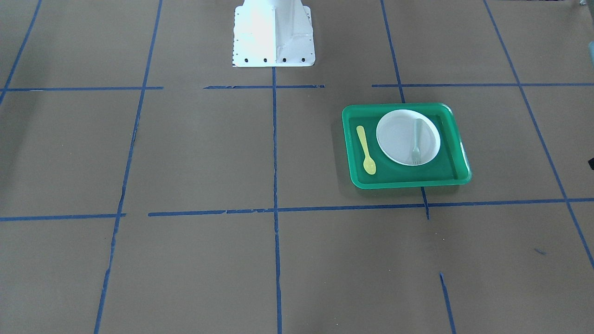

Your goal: Place spoon

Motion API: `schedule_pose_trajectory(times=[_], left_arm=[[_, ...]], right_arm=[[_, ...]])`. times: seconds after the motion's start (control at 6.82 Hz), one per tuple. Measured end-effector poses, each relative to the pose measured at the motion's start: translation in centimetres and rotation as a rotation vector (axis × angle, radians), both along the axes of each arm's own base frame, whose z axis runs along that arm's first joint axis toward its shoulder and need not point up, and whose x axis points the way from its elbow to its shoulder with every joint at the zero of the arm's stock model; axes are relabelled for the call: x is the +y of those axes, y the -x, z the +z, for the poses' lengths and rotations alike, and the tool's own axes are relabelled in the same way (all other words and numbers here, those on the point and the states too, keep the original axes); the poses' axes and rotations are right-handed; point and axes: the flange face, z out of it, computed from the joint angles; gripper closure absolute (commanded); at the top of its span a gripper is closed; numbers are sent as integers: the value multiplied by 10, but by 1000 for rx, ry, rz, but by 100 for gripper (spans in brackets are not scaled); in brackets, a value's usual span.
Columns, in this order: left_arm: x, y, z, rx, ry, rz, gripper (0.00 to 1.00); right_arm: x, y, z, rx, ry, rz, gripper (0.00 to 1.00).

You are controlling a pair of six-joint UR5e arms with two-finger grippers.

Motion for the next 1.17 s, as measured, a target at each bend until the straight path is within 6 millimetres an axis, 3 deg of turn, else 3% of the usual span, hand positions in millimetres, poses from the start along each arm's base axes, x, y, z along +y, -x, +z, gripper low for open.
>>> schedule_pose_trajectory(times=[0.15, 0.44, 0.59, 0.73, 0.88, 1.17], left_arm=[[5, 21, 13, -16, 21, 20, 32], [11, 39, 27, -32, 50, 62, 32], [20, 55, 44, -39, 44, 80, 21], [36, 80, 70, -43, 36, 98, 0], [46, 96, 85, -41, 39, 99, 0], [67, 102, 101, -31, 58, 97, 0]], right_arm=[[0, 0, 0, 0, 0, 0, 0], [0, 0, 0, 0, 0, 0, 0], [0, 0, 0, 0, 0, 0, 0], [0, 0, 0, 0, 0, 0, 0], [0, 0, 0, 0, 0, 0, 0], [0, 0, 0, 0, 0, 0, 0]])
